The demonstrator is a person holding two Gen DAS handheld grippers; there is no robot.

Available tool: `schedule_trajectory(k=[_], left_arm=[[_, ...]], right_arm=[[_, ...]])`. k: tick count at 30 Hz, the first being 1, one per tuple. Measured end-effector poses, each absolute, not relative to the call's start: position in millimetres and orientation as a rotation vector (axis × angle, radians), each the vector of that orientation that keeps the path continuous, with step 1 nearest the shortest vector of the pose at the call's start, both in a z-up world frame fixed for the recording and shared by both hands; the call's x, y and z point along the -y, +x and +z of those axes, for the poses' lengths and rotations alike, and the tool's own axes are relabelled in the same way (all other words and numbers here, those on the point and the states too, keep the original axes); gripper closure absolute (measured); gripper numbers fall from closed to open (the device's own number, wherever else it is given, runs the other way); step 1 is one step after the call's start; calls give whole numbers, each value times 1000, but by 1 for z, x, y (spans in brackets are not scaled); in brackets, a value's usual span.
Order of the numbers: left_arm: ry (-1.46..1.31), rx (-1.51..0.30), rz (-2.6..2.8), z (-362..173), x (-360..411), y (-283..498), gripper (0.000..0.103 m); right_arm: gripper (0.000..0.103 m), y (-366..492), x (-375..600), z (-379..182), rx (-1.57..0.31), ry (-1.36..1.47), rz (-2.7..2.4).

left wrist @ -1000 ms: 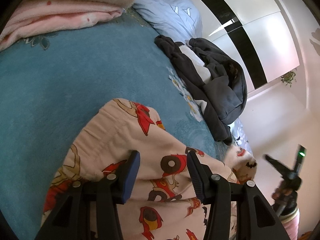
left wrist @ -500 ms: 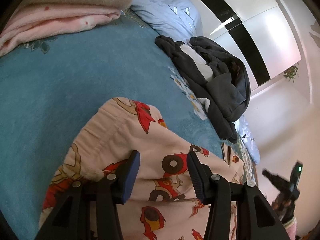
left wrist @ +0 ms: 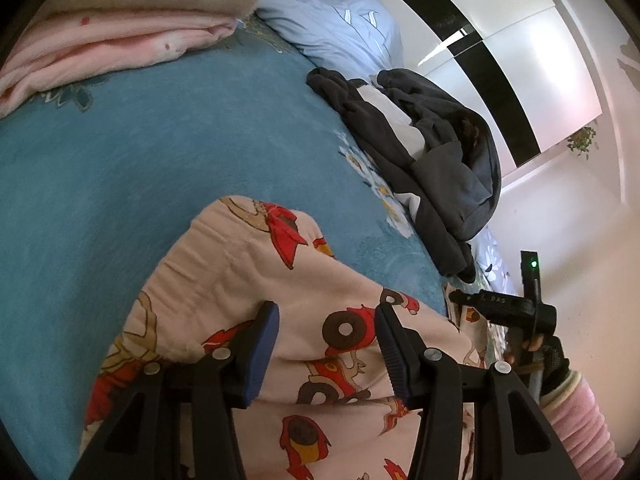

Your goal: Fold clothes

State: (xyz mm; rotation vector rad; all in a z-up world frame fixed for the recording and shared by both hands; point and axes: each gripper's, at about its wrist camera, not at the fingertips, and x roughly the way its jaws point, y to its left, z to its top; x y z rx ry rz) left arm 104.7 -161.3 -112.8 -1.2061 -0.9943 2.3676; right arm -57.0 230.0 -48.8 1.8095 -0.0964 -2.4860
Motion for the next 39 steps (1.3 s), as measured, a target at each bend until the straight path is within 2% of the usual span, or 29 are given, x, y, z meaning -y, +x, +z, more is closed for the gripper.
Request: schedule_trajectory(k=[1,2,3,4,11,13,16,19,23,28,32,34,35,36,39], left_arm=[[-1206,991,2369,-113,161,105,48],[-1206,988,2370,-112,161,105,48],[-1205,986,2372,-112,160,105,48],[-1203,986,2372,-112,161,105,48],[-1180,1004,2373,-111,163,109,48],[-1173,998,2379,-111,162,109,48],[-1172,981,2390,-111,160,109,48],[-1164,971,2395,-111,159,110,48],[-1140,996,2369,-114,160,113,48],[-1083,1019,2377,-116,162,126,48],[-1078,1003,2407,-116,159,132,48],[-1077,999,2418,-116,157,136,48],[-1071,1001,2421,-116,157,137,48],[-1065,1005,2423,-117,157,139,48],[-1064,1017,2435,-116,157,145,48]], right_arm=[[60,-63,-227,-55,94,1835,-2472],[71,-66,-226,-57,101,1841,-2467],[91,-60,-231,-45,126,1801,-2486],[94,-55,-236,-34,151,1761,-2504],[95,-14,-277,46,328,1461,-2621],[95,16,-322,89,447,1259,-2731],[95,68,-387,117,604,1034,-2883],[94,121,-454,88,799,1030,-2958],[94,167,-510,12,1110,1246,-2887],[94,181,-526,-5,1191,1224,-2833],[90,192,-538,-19,1253,1206,-2788],[79,198,-544,-25,1284,1197,-2766],[68,200,-547,-28,1298,1190,-2757],[64,198,-550,-30,1310,1179,-2752],[63,190,-556,-40,1344,1192,-2705]])
